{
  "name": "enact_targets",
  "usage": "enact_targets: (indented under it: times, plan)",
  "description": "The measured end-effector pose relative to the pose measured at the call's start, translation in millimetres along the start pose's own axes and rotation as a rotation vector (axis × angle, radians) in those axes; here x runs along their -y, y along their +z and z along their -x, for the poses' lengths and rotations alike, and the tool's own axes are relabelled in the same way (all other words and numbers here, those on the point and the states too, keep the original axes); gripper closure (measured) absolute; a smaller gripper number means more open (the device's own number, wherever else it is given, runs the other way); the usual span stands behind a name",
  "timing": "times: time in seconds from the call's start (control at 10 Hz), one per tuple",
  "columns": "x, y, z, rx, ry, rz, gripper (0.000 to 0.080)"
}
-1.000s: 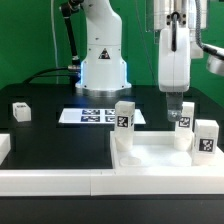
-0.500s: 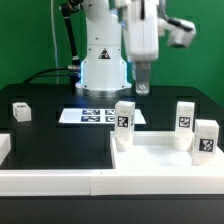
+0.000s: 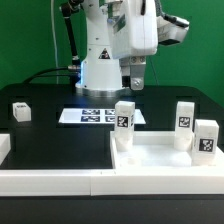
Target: Assemble square table
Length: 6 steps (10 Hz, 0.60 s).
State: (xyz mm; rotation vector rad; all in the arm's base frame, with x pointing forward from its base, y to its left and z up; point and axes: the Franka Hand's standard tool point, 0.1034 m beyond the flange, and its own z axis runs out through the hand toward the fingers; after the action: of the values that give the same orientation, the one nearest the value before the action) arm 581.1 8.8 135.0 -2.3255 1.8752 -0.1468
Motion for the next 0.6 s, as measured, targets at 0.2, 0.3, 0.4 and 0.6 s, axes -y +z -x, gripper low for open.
enact_targets:
  times: [0.2, 0.3, 0.4, 0.6]
  plan:
    - [-20.2, 1.0, -16.8, -0.012, -0.248, 0.001, 0.0151]
    - [-37.6, 1.0, -26.0, -0.009, -0.343, 0.011, 0.0151]
    - [-54.5, -0.2, -38.5, -0.015, -0.451, 0.016, 0.0151]
    - [-85.7, 0.5, -69.2, -0.029, -0.693, 0.036, 0.0151]
